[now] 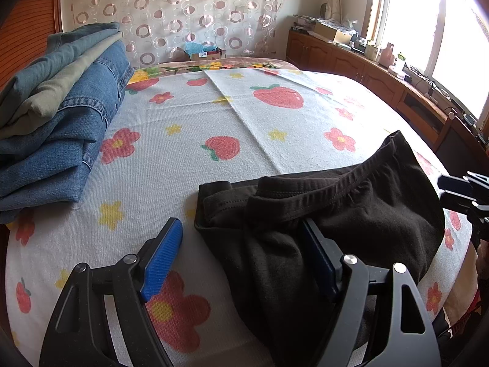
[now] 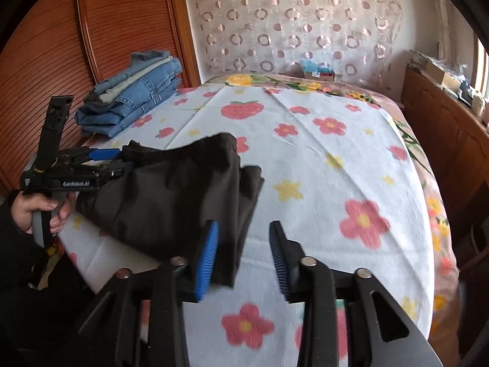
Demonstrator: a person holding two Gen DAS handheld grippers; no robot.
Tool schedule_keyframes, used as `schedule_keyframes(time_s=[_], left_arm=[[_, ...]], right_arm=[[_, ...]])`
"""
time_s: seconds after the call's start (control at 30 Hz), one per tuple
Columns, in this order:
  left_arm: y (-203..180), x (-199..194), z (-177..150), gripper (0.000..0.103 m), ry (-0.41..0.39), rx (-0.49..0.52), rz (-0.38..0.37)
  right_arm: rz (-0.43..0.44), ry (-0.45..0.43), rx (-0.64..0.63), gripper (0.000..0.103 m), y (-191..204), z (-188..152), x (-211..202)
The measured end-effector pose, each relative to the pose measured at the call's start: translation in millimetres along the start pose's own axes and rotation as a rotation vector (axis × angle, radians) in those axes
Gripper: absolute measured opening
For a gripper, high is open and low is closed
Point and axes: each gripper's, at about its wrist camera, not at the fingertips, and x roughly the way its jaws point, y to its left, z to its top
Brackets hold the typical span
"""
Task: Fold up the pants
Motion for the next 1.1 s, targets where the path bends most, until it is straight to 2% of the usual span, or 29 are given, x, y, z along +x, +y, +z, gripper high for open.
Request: schedule_keyframes(time_s=[0.43,0.57,0.8,1.1], left_arm=[[0.2,0.1,0.1,0.079,0.0,0.0,0.0],[0.0,0.0,0.0,0.079,0.0,0.0,0.0],[-0.1,0.1,-0.4,0.079,-0.001,0.001,0.0],[-0.1,0.3,0.1,0.079,-0.001,0.001,0.001]], right_arm=[[-0.018,0.03,-0.048,0.047,8.7,32.0,52.8],[-0.015,0.062,-0.033,0.049,5.8,35.8,65.9],[-0.047,0.071,-0.042,0.063,6.8,32.2,75.2],[-0.045,0.06,-0.033,0.069,4.7,29.4,77.2]])
